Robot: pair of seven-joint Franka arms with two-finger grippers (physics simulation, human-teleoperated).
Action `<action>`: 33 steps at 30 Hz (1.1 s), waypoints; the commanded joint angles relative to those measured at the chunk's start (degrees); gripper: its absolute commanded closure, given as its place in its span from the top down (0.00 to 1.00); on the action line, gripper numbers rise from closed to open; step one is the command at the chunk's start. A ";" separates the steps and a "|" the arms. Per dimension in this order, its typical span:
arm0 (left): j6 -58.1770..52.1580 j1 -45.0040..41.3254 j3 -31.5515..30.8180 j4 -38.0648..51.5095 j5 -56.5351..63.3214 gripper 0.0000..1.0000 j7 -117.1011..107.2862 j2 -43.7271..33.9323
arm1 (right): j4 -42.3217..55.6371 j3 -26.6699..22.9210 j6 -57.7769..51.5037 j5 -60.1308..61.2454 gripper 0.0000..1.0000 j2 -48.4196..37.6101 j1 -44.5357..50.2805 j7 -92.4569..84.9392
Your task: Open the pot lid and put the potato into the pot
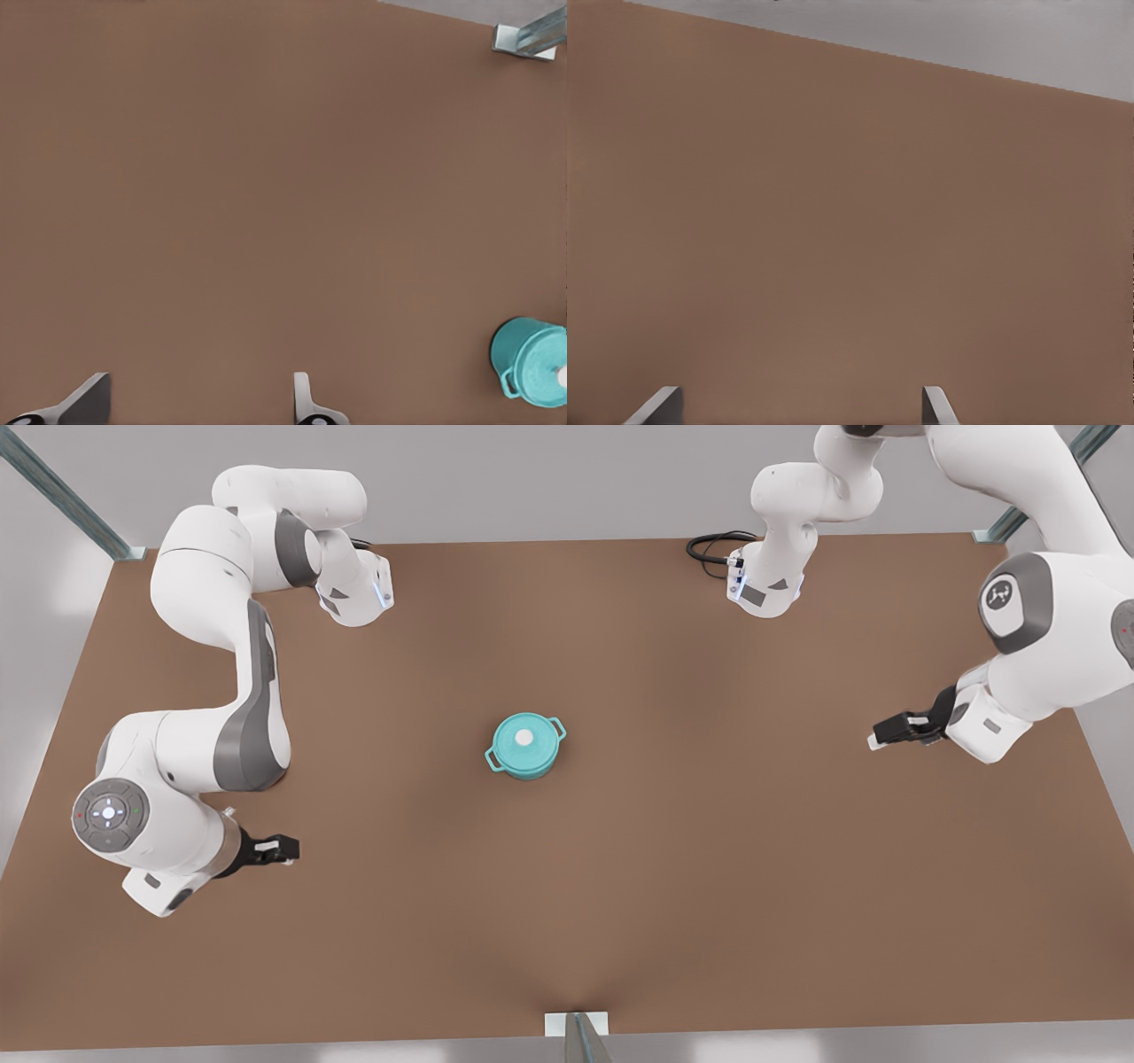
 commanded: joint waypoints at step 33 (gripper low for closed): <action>35.05 -45.37 -14.38 5.88 26.78 1.00 -86.42 32.58 | -92.12 -6.46 66.10 -0.53 1.00 -34.96 -8.21 31.21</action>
